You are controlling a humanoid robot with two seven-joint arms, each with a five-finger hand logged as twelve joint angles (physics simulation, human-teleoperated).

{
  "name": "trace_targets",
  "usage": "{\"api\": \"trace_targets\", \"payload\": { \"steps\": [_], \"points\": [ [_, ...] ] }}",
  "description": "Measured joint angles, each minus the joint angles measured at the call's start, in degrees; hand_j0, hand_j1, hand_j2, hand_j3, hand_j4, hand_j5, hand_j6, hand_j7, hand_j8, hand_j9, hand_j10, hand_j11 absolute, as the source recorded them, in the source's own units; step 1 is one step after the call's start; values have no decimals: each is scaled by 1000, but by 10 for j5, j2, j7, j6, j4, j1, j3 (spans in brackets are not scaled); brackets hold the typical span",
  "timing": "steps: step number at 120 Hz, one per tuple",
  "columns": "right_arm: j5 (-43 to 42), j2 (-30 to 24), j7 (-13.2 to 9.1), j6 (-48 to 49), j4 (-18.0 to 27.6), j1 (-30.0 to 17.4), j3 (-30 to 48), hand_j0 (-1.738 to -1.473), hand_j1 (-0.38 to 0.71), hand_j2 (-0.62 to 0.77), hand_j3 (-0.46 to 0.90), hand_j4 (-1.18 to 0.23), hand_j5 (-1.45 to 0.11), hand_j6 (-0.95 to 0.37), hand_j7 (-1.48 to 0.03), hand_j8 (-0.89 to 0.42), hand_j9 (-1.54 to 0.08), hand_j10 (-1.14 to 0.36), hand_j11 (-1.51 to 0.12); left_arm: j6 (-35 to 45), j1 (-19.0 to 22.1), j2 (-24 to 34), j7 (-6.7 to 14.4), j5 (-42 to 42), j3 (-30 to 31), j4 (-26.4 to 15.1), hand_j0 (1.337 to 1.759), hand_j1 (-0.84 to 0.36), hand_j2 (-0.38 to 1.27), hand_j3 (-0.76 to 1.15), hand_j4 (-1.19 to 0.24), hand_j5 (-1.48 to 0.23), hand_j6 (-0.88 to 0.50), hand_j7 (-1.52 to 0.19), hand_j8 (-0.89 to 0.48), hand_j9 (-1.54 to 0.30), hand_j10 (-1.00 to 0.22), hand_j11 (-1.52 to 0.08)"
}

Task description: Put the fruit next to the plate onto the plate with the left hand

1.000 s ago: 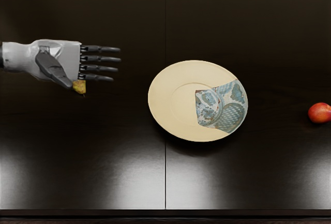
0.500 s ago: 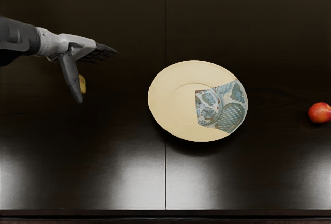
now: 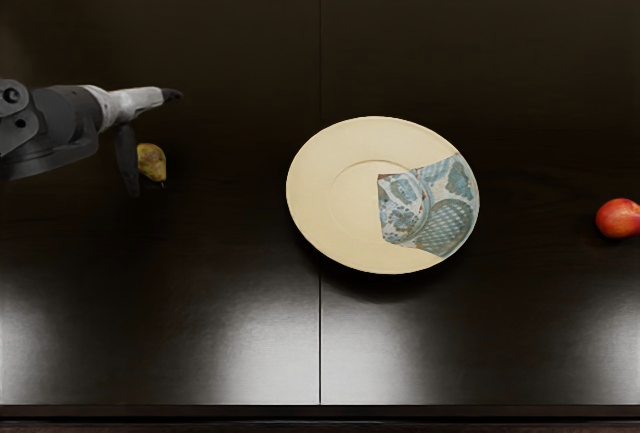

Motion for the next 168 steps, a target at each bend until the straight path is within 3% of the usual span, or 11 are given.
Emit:
{"api": "trace_targets", "payload": {
  "steps": [25,62,120,168],
  "points": [
    [0,0,0,1,0,0,0,-1658,-314,-6,0,-29,-38,-29,-38,-29,-38,-29,-38,43,8,-17,0,13,33,6,1658,238,21,0,-98,-122,-99,-122,-99,-122,-97,-121],
    [0,0,0,1,0,2,0,-1658,-314,-6,0,-29,-38,-29,-38,-29,-38,-29,-38,121,19,-39,0,78,75,47,1658,133,39,0,-187,-237,-188,-237,-188,-236,-186,-236],
    [0,0,0,1,0,2,0,-1658,-314,-6,0,-29,-38,-29,-38,-29,-38,-29,-38,130,19,-87,0,84,94,118,1658,-39,69,0,-330,-425,-332,-424,-331,-424,-330,-424],
    [0,0,0,1,0,5,0,-1658,-314,-6,0,-29,-38,-29,-38,-29,-38,-29,-38,130,18,-120,0,84,105,171,1658,-88,77,0,-370,-478,-371,-477,-371,-477,-370,-477]
  ]
}}
